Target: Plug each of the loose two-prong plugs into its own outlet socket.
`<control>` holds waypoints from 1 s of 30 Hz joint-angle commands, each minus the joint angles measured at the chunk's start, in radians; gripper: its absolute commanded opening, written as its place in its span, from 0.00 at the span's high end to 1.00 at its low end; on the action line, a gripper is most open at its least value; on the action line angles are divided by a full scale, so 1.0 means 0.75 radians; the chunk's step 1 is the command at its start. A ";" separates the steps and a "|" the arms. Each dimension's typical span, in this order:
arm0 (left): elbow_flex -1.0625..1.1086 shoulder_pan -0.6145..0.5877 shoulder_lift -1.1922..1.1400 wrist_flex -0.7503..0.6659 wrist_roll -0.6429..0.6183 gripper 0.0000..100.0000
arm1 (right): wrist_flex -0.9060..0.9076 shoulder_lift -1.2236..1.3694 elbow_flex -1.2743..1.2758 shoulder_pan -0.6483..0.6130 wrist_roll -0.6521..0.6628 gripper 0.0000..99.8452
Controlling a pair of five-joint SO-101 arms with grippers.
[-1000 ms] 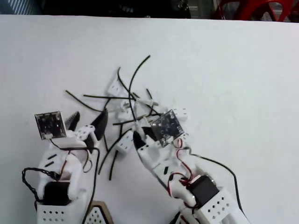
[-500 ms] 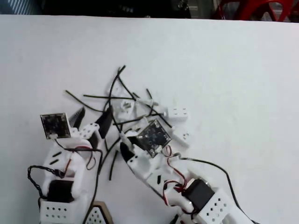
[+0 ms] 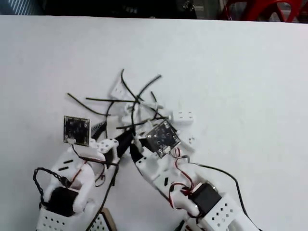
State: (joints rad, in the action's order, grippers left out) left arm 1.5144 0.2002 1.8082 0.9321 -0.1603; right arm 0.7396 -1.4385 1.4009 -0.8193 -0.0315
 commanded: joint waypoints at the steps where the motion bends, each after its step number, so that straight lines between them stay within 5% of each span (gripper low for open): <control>1: -0.170 0.101 0.015 0.086 0.016 0.70 | -0.032 -0.015 -0.002 0.009 -0.008 0.98; 9: -0.192 0.253 0.015 0.258 0.020 0.70 | -0.021 -0.015 0.002 0.011 -0.008 0.98; 17: -0.198 0.116 0.015 0.250 0.023 0.69 | -0.017 -0.007 0.002 0.128 -0.008 0.98; 22: -0.192 -0.003 0.007 0.272 0.272 0.70 | -0.026 -0.009 0.014 0.234 -0.008 0.98; 30: -0.194 -0.015 0.005 0.327 0.430 0.70 | -0.079 -0.007 0.031 0.402 -0.010 0.98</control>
State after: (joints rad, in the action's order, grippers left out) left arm 1.4085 0.2018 1.8220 1.1745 0.1128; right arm 0.7150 -1.4385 1.4300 -0.5585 -0.0299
